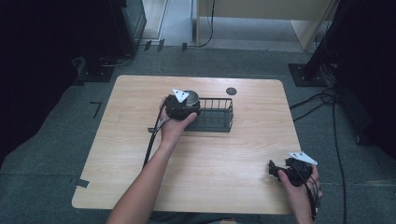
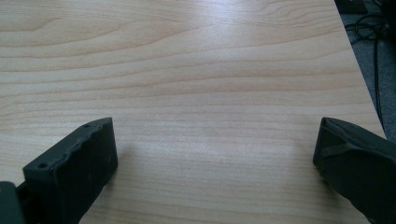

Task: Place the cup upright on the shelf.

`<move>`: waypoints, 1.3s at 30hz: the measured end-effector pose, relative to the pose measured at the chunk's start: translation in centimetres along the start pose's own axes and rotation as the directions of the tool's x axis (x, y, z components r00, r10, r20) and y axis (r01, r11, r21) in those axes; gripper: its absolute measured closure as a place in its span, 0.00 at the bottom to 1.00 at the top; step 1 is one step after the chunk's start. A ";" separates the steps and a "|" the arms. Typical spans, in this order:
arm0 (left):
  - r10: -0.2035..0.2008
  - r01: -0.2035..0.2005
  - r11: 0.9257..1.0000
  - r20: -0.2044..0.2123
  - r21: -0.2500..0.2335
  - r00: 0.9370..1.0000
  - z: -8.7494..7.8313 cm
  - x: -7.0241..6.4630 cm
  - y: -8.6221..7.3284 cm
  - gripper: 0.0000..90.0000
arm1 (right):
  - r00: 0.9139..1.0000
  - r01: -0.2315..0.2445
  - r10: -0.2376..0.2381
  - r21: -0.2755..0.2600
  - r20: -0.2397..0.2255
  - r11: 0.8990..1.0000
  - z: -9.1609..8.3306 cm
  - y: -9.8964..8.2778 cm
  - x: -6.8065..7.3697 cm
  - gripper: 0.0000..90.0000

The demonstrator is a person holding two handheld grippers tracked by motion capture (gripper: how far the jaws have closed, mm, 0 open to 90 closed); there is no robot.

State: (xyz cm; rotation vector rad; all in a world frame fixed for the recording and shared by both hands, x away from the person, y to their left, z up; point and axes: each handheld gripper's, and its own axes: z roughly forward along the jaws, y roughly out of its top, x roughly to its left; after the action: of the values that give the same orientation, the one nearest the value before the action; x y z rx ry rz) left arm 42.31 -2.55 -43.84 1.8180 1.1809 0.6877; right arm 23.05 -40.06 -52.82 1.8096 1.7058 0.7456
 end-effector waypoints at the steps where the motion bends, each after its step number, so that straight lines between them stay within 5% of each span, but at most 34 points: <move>1: 0.002 -0.002 1.000 -0.005 0.002 1.000 0.0 0.0 -0.1 0.21 | 1.000 0.000 0.000 0.000 0.000 1.000 0.0 0.0 0.0 0.00; 10: 0.018 -0.018 1.000 -0.002 0.019 1.000 0.0 -0.1 -0.3 0.19 | 1.000 0.001 -0.001 -0.001 0.000 1.000 0.0 0.0 0.0 0.00; 21: 0.016 -0.019 0.997 0.030 0.078 0.999 -0.7 0.3 -0.1 0.05 | 1.000 0.000 0.000 0.000 0.000 1.000 0.0 0.0 0.0 0.00; 39: -0.004 0.005 1.000 0.059 -0.004 0.998 -4.7 1.8 -0.3 0.02 | 1.000 0.000 0.000 0.000 0.000 1.000 0.0 0.0 0.0 0.00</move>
State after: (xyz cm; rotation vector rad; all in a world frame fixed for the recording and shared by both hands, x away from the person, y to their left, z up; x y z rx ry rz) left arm 39.18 0.85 -41.72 1.8190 1.1436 0.6297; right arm 23.05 -40.06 -52.82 1.8092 1.7059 0.7455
